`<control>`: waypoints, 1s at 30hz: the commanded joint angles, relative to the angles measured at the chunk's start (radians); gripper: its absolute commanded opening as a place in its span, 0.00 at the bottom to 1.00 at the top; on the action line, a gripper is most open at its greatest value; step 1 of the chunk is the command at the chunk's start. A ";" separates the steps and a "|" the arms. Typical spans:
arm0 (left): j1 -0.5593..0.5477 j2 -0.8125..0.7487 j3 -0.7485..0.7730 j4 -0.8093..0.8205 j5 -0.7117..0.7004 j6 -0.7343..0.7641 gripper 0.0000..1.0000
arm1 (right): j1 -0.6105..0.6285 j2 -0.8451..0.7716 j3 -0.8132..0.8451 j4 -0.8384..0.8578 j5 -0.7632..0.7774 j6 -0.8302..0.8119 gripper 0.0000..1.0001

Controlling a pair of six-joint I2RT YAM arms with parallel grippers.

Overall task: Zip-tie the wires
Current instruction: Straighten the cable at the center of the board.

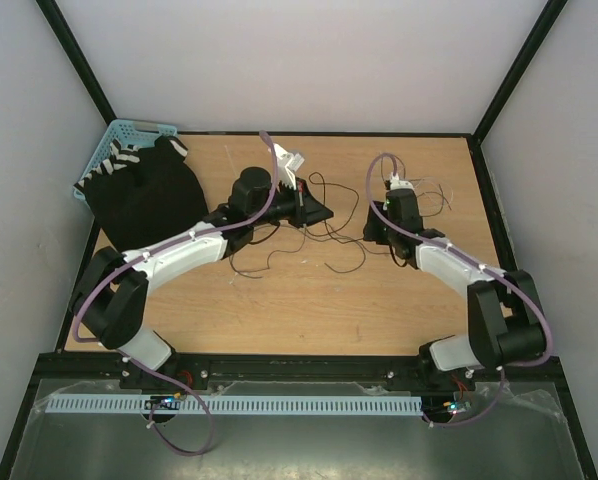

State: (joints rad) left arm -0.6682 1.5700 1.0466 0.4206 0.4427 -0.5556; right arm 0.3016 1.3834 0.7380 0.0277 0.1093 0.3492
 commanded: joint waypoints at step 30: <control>0.046 -0.121 -0.063 0.015 0.040 -0.039 0.00 | 0.002 0.323 0.222 0.159 -0.044 -0.128 0.00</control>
State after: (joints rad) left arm -0.6575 1.5200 1.0275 0.4210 0.4679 -0.5755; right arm 0.3016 1.7489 0.8696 0.2871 -0.0078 0.3328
